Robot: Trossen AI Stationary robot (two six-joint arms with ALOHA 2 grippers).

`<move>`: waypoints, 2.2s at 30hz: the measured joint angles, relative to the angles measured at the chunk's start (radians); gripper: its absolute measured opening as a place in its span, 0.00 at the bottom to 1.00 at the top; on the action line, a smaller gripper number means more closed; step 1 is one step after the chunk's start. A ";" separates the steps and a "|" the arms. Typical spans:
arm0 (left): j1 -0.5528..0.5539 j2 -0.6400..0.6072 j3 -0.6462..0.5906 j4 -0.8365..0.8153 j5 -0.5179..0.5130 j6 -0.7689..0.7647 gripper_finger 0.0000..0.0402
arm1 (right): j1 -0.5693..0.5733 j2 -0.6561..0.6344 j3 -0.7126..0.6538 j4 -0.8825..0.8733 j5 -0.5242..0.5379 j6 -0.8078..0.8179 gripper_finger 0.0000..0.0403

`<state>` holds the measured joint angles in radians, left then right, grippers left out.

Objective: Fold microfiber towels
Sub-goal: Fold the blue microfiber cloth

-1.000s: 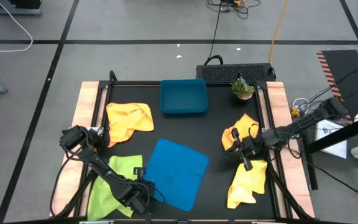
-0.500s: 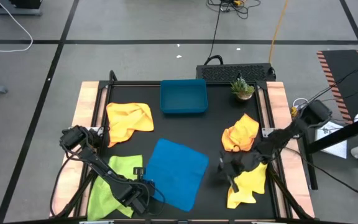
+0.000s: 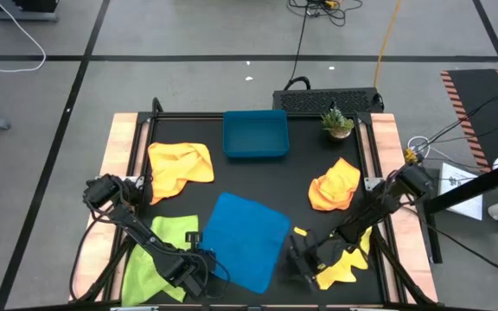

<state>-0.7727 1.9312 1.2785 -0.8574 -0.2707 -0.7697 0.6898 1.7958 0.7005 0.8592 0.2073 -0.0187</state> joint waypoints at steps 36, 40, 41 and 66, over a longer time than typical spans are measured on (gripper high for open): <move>0.148 0.000 0.266 -0.045 -0.182 0.351 0.01 | 0.000 0.000 0.000 -0.003 0.054 0.013 0.35; 0.176 -0.001 0.286 -0.082 -0.203 0.370 0.01 | 0.000 0.000 0.000 -0.030 0.055 0.014 0.35; 0.184 -0.002 0.289 -0.087 -0.207 0.373 0.02 | 0.000 0.000 0.000 -0.041 0.055 0.016 0.35; 0.301 -0.098 0.286 -0.128 -0.336 0.343 0.01 | -0.022 0.167 0.073 0.029 0.058 0.078 0.35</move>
<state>-0.4718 1.8334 1.5642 -0.9851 -0.6069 -0.4270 0.6682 1.9625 0.7734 0.8877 0.2658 0.0594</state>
